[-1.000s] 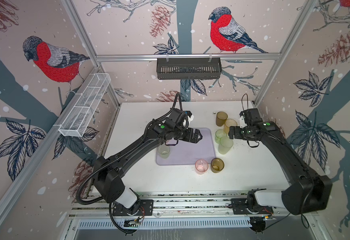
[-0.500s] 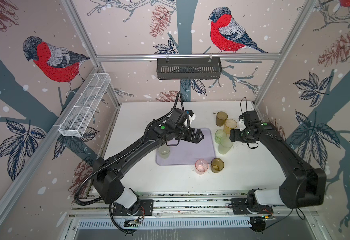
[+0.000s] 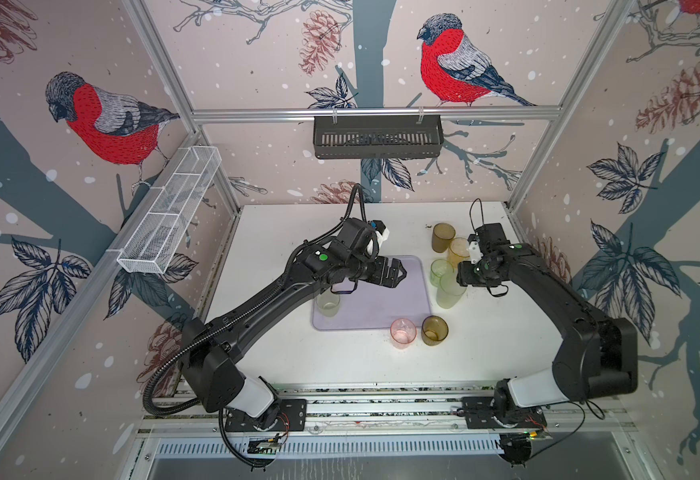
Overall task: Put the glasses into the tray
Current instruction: 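Lower the open right gripper around the rim of the pale frosted green cup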
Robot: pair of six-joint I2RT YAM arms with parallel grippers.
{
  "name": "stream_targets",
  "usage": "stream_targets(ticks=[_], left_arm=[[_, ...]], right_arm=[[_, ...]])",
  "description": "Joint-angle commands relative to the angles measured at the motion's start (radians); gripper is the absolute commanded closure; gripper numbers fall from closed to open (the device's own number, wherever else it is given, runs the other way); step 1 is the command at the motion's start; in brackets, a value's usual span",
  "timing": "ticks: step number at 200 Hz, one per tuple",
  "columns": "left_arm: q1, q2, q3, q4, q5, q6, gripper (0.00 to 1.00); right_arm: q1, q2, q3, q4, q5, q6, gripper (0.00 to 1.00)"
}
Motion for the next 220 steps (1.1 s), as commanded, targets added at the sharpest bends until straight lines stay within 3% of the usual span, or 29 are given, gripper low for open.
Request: stream_targets(ticks=[1,220], left_arm=[[-0.002,0.000,0.006,-0.007,-0.017,-0.001,0.02],[-0.003,0.014,0.007,-0.003,-0.019,0.009,0.02]], right_arm=[[0.007,0.008,0.007,0.012,0.006,-0.008,0.44],[0.016,0.040,0.002,0.012,0.003,-0.016,0.76]])
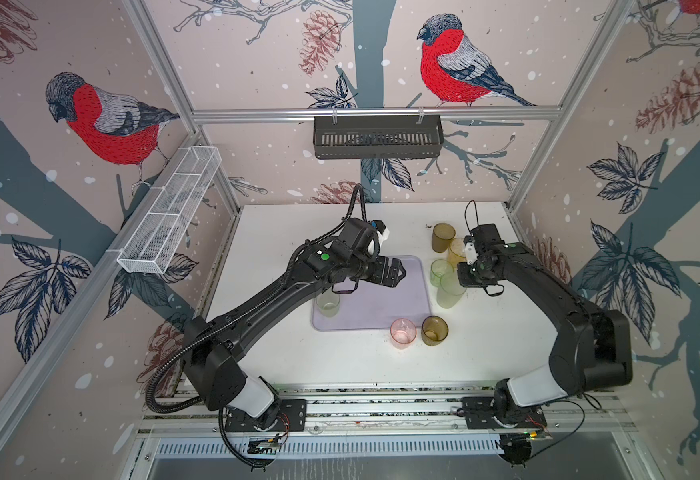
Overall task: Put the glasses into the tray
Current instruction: 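Lower the open right gripper around the rim of the pale frosted green cup, then close the right gripper on the frosted green cup rim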
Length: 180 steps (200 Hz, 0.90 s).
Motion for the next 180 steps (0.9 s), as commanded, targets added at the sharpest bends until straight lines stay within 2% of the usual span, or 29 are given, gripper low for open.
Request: stream_targets(ticks=[1,180], left_arm=[[-0.001,0.001,0.001,-0.002,0.003,0.007,0.02],[-0.001,0.007,-0.005,-0.007,0.002,0.006,0.02]], right_arm=[[0.003,0.004,0.002,-0.003,-0.001,-0.013,0.76],[0.009,-0.005,-0.001,-0.008,0.005,-0.016,0.84]])
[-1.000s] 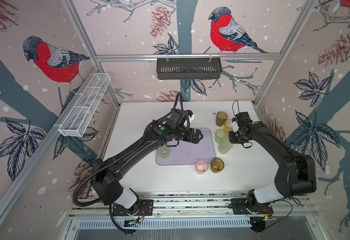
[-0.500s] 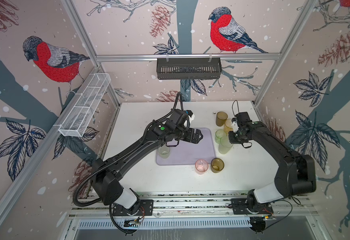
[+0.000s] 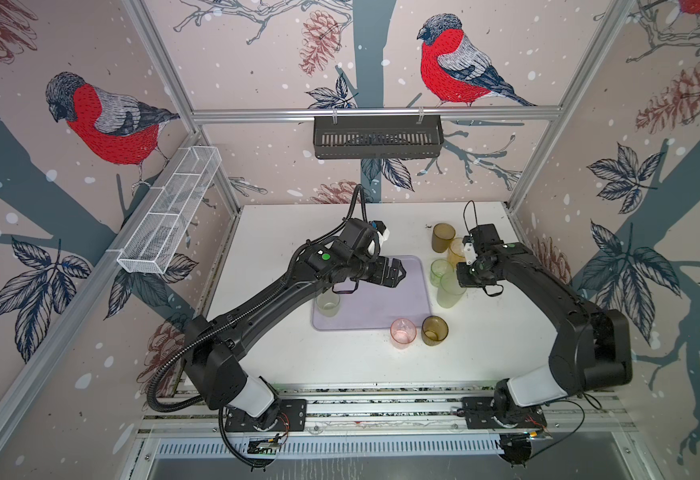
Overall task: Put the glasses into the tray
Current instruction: 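Close the right gripper on the frosted green cup rim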
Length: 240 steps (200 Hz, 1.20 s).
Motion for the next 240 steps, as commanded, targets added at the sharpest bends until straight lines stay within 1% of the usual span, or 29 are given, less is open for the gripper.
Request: stream_targets(ticks=[1,168,240], left_arm=[[-0.001,0.001,-0.003,-0.007,0.003,0.007,0.02],[0.000,-0.003,-0.005,-0.009,-0.002,0.018,0.03],[-0.001,-0.008,-0.008,-0.007,-0.008,0.014,0.02]], right_arm=[[0.002,-0.006,0.000,-0.008,0.005,-0.015,0.84],[0.027,-0.017,0.001,-0.022,0.013,-0.011,0.92],[0.049,-0.024,0.038,-0.055,0.023,-0.013,0.94]])
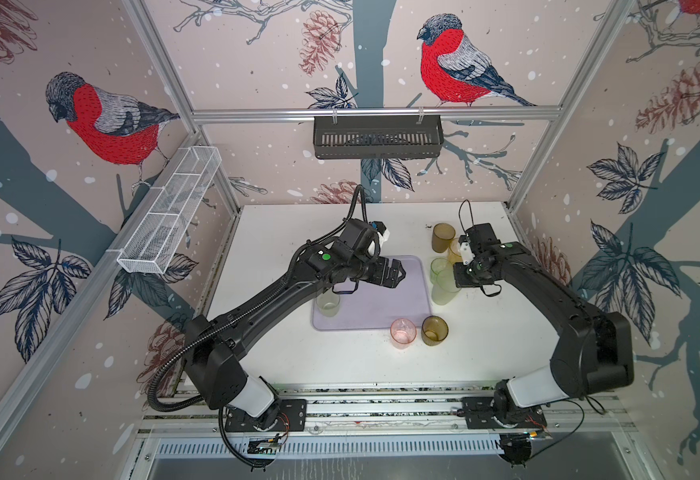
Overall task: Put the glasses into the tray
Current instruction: 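Close the right gripper on the frosted green cup rim, then lift the frosted green cup with the right gripper and carry it toward the tray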
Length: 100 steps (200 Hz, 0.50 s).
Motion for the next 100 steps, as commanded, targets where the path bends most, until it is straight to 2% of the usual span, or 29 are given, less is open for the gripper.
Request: stream_targets(ticks=[1,100], left_arm=[[-0.001,-0.010,-0.004,-0.006,-0.005,0.009,0.02],[0.054,-0.071,-0.081,0.018,-0.021,-0.045,0.04]], right_arm=[[0.006,-0.008,0.019,-0.029,0.014,-0.014,0.94],[0.066,0.011,0.102,-0.093,0.055,-0.018,0.95]])
